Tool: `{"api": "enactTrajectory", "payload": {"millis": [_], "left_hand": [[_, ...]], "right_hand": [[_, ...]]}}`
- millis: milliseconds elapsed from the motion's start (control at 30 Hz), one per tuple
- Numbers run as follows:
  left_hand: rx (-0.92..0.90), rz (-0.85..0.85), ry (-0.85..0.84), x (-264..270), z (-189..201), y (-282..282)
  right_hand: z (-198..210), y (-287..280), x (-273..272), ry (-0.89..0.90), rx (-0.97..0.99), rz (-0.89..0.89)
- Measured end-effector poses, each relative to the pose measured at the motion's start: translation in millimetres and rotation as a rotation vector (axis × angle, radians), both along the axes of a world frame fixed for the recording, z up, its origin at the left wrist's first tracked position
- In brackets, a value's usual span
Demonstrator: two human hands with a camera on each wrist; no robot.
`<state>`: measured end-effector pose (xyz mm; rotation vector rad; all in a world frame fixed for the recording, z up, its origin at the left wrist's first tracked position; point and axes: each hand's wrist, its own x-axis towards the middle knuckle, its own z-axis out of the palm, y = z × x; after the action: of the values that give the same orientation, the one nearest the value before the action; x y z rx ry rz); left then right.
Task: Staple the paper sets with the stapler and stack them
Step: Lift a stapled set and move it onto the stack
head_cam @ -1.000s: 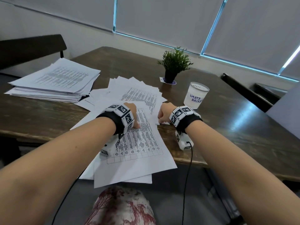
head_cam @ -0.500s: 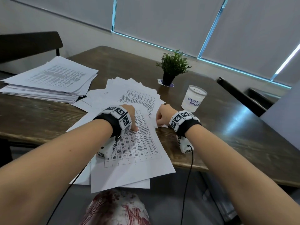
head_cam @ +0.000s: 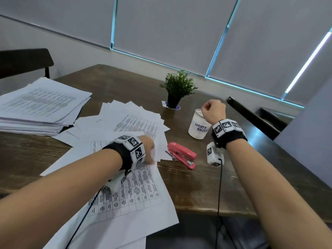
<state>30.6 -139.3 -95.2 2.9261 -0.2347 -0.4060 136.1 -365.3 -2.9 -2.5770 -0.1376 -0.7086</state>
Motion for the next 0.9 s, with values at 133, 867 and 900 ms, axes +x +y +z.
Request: {"api": "enactTrajectory", "payload": {"millis": [133, 867, 900], "left_hand": [[0.023, -0.009, -0.004, 3.9, -1.0, 6.7], [0.036, 0.058, -0.017, -3.5, 6.8, 4.2], [0.034, 0.062, -0.015, -4.1, 6.2, 4.1]], "right_hand": [[-14.8, -16.7, 17.8, -0.071, 0.038, -0.055], [-28.5, 35.0, -14.4, 0.678, -0.494, 0.313], [-33.2, 37.5, -15.3, 0.743, -0.545, 0.325]]}}
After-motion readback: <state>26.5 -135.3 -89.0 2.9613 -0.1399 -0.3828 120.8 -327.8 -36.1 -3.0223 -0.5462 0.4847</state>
